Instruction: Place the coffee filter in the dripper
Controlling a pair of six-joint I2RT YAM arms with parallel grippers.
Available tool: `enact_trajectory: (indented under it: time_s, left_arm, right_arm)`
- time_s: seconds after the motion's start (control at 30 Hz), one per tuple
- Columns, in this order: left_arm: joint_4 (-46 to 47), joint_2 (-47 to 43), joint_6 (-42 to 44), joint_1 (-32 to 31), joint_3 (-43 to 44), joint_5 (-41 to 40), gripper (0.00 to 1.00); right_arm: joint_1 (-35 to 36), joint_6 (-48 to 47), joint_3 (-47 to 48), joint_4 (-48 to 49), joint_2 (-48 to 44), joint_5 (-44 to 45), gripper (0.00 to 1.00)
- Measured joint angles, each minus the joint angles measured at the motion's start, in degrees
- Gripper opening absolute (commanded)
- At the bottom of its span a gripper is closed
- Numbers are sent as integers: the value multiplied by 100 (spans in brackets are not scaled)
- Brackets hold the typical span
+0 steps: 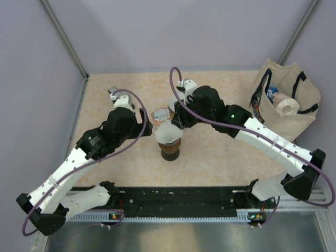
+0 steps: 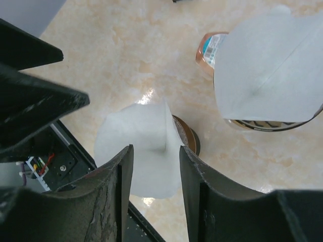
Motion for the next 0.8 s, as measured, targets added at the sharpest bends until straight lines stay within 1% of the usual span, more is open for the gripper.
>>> enact_trajectory:
  time_s: [0.03, 0.13, 0.23, 0.37, 0.5, 0.63, 0.8]
  left_arm:
    - [7, -61, -4, 219, -92, -15, 99]
    - [15, -262, -42, 855, -444, -72, 99]
    - [-20, -435, -81, 1259, -678, -79, 99]
    - [-17, -640, -127, 1554, -826, -103, 99]
    - [72, -765, -234, 1801, -1038, -136, 99]
    - [289, -804, -319, 1937, -1460, -129, 99]
    - [348, -798, -367, 2013, -1663, -107, 99]
  right_arm:
    - [9, -37, 118, -52, 0, 26, 38]
    - [105, -210, 490, -254, 7, 160, 34]
    - [317, -409, 940, -485, 103, 238, 31]
    - [527, -643, 1445, -813, 520, 216, 25]
    - [586, -835, 1552, -1147, 1084, 212, 17]
    - [634, -1029, 1657, -1578, 1711, 160, 14]
    - [667, -1141, 1790, -1858, 2103, 151, 14]
